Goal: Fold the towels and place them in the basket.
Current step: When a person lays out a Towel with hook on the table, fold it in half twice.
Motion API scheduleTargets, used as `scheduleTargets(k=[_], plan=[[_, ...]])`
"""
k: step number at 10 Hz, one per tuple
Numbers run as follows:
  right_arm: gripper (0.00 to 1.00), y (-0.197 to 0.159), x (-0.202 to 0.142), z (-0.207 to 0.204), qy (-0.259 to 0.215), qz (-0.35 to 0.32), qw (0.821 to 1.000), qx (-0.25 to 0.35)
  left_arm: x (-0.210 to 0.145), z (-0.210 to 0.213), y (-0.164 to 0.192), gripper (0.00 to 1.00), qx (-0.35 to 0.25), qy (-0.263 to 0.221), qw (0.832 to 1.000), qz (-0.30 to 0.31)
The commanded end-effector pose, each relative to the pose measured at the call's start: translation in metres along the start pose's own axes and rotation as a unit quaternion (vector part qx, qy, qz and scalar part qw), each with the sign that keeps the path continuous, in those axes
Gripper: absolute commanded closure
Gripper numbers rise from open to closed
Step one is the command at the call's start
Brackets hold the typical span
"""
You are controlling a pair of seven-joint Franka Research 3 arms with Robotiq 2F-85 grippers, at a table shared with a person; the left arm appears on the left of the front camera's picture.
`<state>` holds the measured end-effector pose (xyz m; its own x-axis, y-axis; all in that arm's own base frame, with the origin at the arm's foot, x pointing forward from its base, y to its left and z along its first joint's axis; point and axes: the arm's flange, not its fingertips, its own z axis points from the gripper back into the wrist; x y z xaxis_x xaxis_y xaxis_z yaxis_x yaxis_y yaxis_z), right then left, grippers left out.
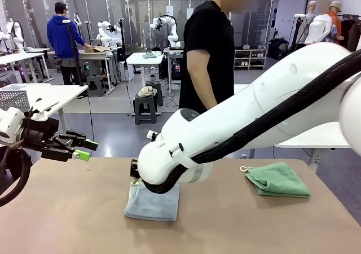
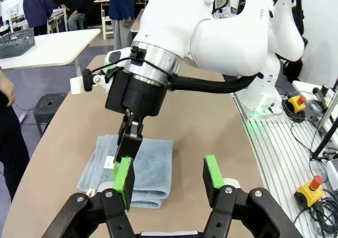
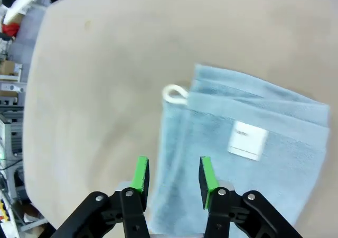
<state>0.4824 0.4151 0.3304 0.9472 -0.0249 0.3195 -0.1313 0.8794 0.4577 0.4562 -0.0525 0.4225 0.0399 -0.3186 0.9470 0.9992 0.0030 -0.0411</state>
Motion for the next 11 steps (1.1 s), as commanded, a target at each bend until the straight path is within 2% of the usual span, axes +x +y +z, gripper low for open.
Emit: scheduleTargets(k=[1,2,3,5,6,8,10,11], plan=[[0.5,-0.018,-0.015,0.038,0.04,0.015,0.994,-0.098,0.002,0.001,0.0,0.33,0.002,-0.006,1.0,0.0],[0.5,-0.029,-0.021,0.056,0.062,0.017,0.99,-0.128,0.002,0.001,0.0,0.33,0.002,-0.006,1.0,0.0],[0.5,-0.041,-0.028,0.074,0.064,0.024,0.989,-0.129,0.002,0.001,0.0,0.33,0.002,-0.006,1.0,0.0],[0.5,-0.053,-0.034,0.096,0.064,-0.01,0.992,-0.107,0.002,0.001,0.0,0.33,0.002,-0.006,1.0,0.0],[0.5,-0.055,-0.034,0.102,0.06,-0.03,0.994,-0.085,0.002,0.001,0.0,0.33,0.002,-0.006,1.0,0.0],[0.5,-0.059,-0.031,0.098,0.029,-0.075,0.994,-0.078,0.002,0.001,0.0,0.33,0.002,-0.006,1.0,0.0],[0.5,-0.059,-0.029,0.095,0.03,-0.078,0.994,-0.07,0.002,0.001,0.0,0.33,0.002,-0.006,1.0,0.0],[0.5,-0.056,-0.025,0.105,0.045,-0.059,0.994,-0.078,0.002,0.001,0.0,0.33,0.002,-0.006,1.0,0.0]])
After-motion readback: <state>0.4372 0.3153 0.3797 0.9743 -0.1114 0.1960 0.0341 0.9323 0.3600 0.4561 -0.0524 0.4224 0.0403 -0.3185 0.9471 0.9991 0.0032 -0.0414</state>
